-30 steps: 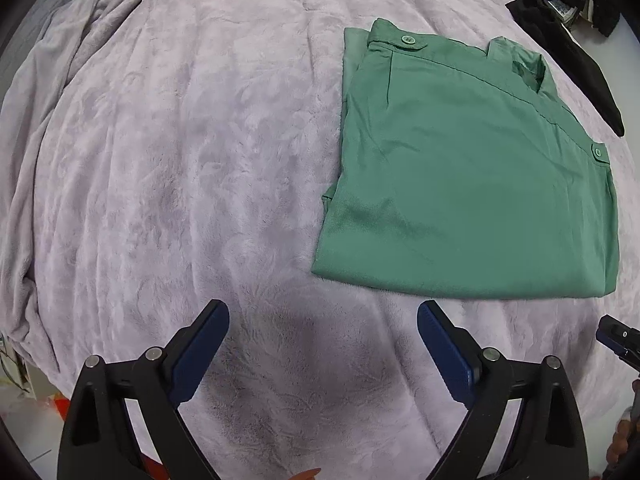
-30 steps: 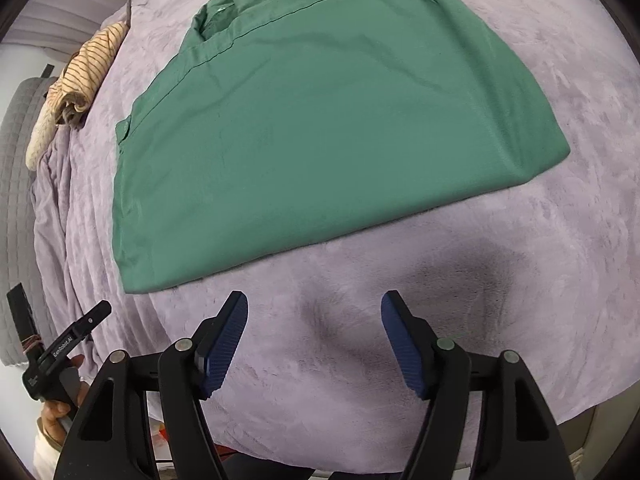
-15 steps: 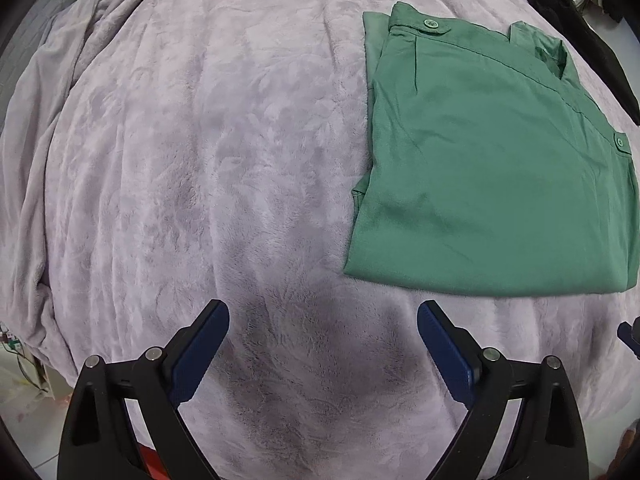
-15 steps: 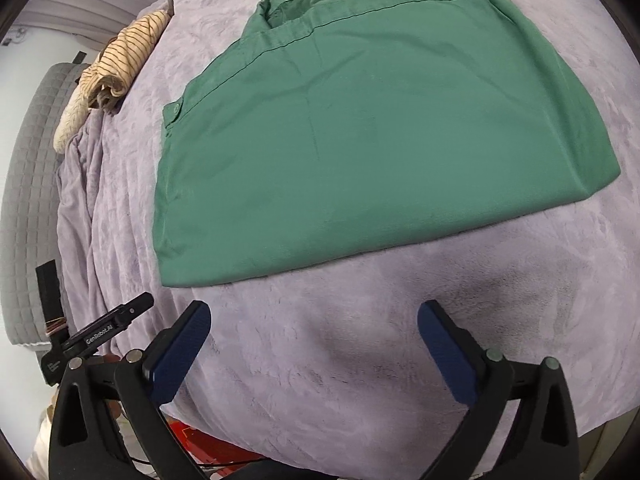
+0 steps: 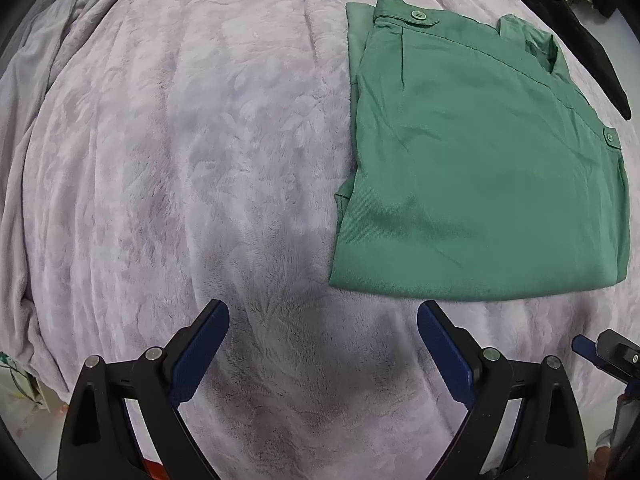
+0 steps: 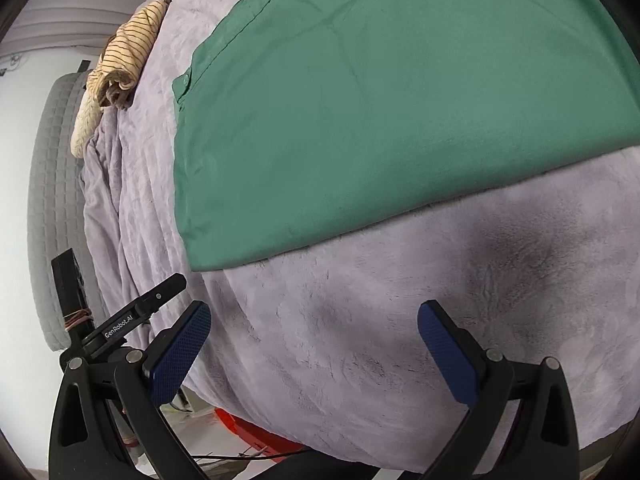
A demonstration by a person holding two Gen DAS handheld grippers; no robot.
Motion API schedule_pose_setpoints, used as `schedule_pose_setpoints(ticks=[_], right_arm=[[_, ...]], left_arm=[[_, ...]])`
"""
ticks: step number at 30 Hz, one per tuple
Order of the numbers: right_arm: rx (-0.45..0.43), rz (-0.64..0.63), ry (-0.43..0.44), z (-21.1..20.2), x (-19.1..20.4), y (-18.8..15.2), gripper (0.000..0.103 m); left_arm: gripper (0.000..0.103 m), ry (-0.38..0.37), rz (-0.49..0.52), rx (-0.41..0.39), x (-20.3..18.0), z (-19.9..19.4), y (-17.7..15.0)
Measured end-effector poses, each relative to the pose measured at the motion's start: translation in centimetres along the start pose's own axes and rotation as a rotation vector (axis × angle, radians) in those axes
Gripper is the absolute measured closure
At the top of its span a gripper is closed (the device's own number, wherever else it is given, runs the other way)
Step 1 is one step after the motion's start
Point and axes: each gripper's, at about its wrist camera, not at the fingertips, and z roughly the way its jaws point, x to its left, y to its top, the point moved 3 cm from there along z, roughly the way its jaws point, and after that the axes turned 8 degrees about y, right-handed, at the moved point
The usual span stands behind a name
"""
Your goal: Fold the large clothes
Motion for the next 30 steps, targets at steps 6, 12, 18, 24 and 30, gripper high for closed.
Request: schedule_pose_setpoints(ticks=[6,12,18,24,30], right_arm=[[0.006,-0.001,0.102,2.0,1.2,-0.2,0.0],[-0.01,0.052,0.196,4.1,1.3,0.7,0.0],[-0.038,0.129,0.368,7.1,1.4,2.2,0.0],[-0.09,0.231,0.511,9.9,2.2,4.0,0.002],[-0.078,0.28,0.635,9.7,2.3,4.5,0.094]], left_arm=[[0.007,-0.028,0.015,-0.003,0.1,1.2,1.3],[0.007,-0.092,-0.009,-0.021,1.6,2.6,3.4],[0.007,-0.217,-0.042,-0.034,3.3,3.9,6.7],[0.007,-0.378,-0.063,0.006,3.1,5.1,9.9],[0.007,-0.595,-0.079,0.07,1.3,6.4,13.0]])
